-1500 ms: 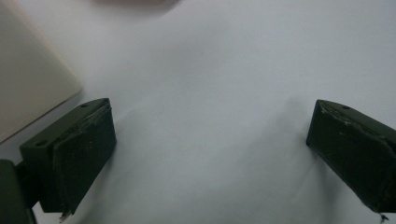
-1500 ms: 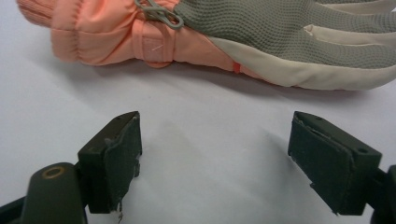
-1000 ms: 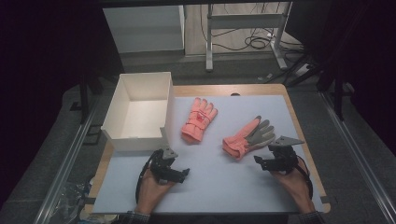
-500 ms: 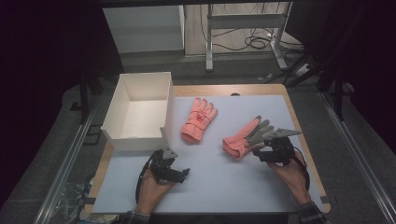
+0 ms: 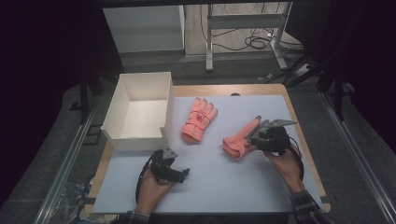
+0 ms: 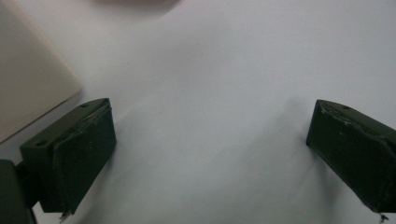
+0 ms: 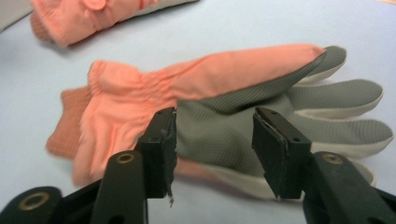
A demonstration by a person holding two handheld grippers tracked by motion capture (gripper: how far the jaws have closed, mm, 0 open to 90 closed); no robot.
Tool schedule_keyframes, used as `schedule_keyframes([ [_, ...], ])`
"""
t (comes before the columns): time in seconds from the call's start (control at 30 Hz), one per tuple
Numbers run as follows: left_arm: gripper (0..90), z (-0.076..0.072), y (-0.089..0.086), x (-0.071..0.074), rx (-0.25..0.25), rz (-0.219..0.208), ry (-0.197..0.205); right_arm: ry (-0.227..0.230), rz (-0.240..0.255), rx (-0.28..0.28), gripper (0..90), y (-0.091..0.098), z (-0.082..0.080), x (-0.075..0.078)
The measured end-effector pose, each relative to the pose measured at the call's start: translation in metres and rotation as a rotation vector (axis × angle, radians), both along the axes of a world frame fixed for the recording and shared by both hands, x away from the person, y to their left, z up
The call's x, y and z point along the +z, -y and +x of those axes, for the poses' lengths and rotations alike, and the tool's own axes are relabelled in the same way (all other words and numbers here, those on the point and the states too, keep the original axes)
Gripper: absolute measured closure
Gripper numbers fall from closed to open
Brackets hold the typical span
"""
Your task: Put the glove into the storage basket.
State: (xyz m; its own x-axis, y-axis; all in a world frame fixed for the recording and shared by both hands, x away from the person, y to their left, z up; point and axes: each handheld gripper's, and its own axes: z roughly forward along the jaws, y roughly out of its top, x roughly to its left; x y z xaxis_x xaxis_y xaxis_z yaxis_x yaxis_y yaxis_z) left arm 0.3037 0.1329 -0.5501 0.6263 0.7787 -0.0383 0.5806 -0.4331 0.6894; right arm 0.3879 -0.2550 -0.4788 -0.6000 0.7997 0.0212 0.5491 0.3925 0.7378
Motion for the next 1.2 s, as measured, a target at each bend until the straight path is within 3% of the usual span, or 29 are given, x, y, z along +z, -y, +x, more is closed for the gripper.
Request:
schedule_keyframes([
  [0.23, 1.3, 0.000, 0.000, 0.000, 0.000, 0.000, 0.000, -0.005, -0.023, -0.037, 49.7, -0.004, 0.014, -0.003],
  [0.3, 1.3, 0.000, 0.000, 0.000, 0.000, 0.000, 0.000, -0.009, -0.049, -0.066, 46.2, -0.005, 0.018, -0.006],
  [0.43, 1.4, 0.000, 0.000, 0.000, 0.000, 0.000, 0.000, -0.040, -0.053, -0.086, 46.0, -0.005, 0.025, -0.017],
  [0.6, 1.4, 0.000, 0.000, 0.000, 0.000, 0.000, 0.000, -0.040, -0.081, -0.101, 57.6, -0.008, 0.026, -0.025],
  [0.63, 1.4, 0.000, 0.000, 0.000, 0.000, 0.000, 0.000, -0.022, -0.110, -0.115, 66.4, -0.010, 0.025, -0.027],
  [0.7, 1.4, 0.000, 0.000, 0.000, 0.000, 0.000, 0.000, -0.014, -0.130, -0.117, 70.8, -0.012, 0.024, -0.027],
  [0.73, 1.4, 0.000, 0.000, 0.000, 0.000, 0.000, 0.000, -0.017, -0.135, -0.105, 81.7, -0.014, 0.023, -0.027],
  [0.9, 1.4, 0.000, 0.000, 0.000, 0.000, 0.000, 0.000, -0.009, -0.157, -0.099, 87.3, -0.017, 0.023, -0.026],
  [1.07, 1.4, 0.000, 0.000, 0.000, 0.000, 0.000, 0.000, -0.021, -0.072, -0.076, 88.4, -0.006, 0.023, -0.022],
  [1.2, 1.4, 0.000, 0.000, 0.000, 0.000, 0.000, 0.000, -0.005, -0.061, -0.055, 88.5, -0.003, 0.021, -0.018],
])
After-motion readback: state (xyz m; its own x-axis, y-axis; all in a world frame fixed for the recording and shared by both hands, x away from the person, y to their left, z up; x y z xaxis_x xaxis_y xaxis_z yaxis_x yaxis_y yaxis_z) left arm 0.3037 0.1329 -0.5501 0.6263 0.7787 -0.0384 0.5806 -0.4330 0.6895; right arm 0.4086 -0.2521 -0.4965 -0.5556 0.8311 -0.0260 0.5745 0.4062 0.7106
